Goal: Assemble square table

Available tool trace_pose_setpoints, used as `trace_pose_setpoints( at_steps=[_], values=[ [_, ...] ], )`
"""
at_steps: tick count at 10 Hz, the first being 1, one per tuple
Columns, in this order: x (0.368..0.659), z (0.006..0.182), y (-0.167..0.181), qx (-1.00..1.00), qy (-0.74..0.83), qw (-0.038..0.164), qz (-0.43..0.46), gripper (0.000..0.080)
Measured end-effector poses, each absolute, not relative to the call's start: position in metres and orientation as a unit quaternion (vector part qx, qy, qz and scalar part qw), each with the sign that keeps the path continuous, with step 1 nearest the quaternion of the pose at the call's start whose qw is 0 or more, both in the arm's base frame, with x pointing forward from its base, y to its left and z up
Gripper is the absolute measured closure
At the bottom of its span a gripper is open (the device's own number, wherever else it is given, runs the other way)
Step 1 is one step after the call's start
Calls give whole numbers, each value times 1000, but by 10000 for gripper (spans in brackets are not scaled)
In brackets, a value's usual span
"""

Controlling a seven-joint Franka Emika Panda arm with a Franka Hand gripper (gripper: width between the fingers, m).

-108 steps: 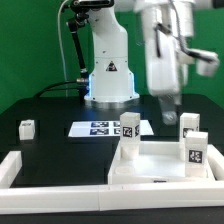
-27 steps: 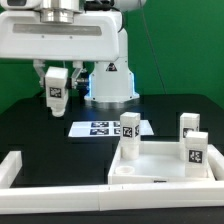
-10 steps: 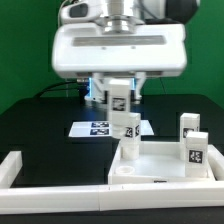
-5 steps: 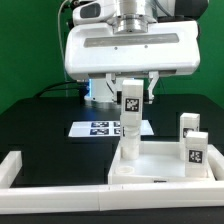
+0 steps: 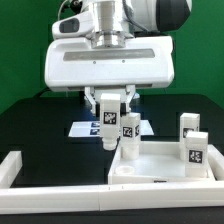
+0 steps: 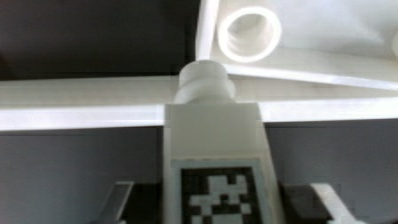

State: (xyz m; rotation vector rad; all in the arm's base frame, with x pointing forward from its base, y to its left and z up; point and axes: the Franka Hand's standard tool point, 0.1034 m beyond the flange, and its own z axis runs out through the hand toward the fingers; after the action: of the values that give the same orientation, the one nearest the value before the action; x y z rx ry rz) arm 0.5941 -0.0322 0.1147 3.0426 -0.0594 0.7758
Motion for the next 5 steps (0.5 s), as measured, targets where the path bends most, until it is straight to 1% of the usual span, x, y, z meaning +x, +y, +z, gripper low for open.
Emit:
trace_pose_setpoints(
  at_steps=[2,3,5],
  values=[
    [598,106,-15,968,-24,-10,249,512],
    [601,104,-15,967,-24,-8,252,512],
    [599,92,-10,968,-24,-10,248,512]
  ],
)
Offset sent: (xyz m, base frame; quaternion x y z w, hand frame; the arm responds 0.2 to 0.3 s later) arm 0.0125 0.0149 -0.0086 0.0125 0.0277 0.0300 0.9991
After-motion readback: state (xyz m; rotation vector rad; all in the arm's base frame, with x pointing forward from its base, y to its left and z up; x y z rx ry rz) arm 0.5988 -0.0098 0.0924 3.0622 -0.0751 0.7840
